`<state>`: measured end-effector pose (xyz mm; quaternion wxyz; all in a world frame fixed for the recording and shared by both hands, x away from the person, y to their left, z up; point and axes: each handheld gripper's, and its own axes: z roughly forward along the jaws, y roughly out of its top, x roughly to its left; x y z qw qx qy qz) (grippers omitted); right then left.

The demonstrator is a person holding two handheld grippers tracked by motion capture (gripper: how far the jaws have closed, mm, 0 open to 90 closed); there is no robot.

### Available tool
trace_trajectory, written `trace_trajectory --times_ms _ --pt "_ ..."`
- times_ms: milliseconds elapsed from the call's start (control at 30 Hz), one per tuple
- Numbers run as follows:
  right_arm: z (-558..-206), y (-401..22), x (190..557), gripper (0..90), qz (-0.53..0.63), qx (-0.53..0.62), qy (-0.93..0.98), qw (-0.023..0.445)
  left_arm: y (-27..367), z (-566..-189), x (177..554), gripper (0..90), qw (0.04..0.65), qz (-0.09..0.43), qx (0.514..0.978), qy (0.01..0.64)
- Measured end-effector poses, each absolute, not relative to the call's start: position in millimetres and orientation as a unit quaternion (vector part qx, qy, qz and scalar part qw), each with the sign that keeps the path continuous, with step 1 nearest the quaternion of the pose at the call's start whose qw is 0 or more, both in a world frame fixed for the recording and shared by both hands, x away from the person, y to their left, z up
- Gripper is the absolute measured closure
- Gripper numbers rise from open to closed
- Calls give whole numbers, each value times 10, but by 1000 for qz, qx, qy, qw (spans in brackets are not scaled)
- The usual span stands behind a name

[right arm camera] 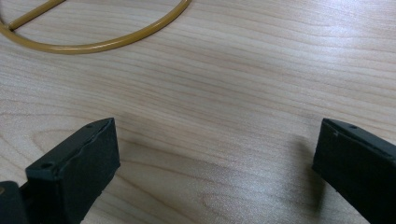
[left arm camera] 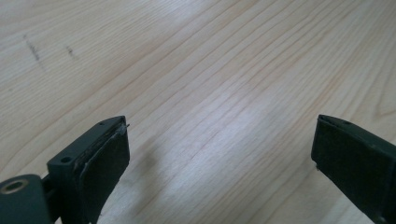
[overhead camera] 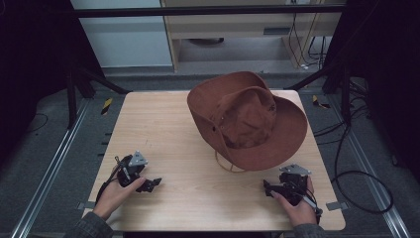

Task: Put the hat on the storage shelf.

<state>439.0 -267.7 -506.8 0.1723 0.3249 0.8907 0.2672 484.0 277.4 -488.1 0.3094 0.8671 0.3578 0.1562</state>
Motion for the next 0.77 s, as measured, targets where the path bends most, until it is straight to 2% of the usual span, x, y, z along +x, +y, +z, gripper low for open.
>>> trace_trajectory --times_ms 367,533,767 --pt "-5068 -2677 4390 5 267 325 891 172 2870 -5024 4897 20 319 155 854 381" --pt "-5068 -2677 4390 5 267 325 891 173 2906 -5083 4894 0 346 165 844 375" --pt "-5068 -2677 4391 6 267 325 891 173 2924 -5082 4900 0 347 162 847 368"
